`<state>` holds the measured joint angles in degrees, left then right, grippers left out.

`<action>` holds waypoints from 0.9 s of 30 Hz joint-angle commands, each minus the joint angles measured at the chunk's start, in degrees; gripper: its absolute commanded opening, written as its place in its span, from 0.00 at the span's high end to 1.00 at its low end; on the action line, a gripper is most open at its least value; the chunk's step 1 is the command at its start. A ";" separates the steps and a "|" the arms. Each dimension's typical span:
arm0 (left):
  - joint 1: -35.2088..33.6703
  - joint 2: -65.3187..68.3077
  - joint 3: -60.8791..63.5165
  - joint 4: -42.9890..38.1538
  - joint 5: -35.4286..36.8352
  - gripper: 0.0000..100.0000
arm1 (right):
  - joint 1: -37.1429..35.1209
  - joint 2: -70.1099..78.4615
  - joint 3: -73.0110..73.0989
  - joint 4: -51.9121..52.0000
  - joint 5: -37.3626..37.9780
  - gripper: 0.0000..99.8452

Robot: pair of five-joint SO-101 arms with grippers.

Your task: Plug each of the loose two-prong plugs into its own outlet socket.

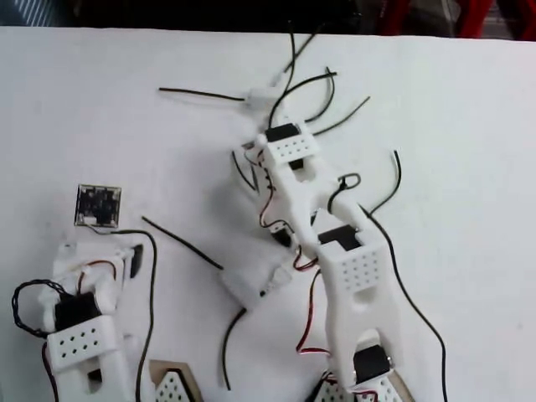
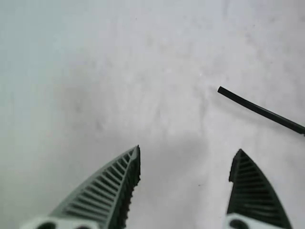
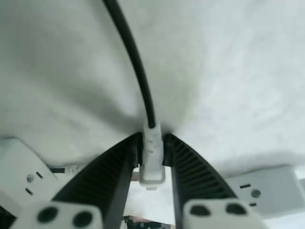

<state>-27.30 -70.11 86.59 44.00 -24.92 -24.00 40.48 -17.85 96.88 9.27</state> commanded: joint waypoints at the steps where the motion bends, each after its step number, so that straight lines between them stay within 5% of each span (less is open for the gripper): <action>1: -0.13 -0.92 -0.18 -1.23 0.00 0.70 | 1.36 -5.05 1.14 1.54 0.00 0.93; 27: -0.13 -0.92 -0.18 -1.23 0.00 0.70 | 1.63 -8.31 5.89 1.45 0.00 0.92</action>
<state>-27.30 -70.11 86.59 44.00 -24.92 -22.95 37.14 -12.04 97.41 9.27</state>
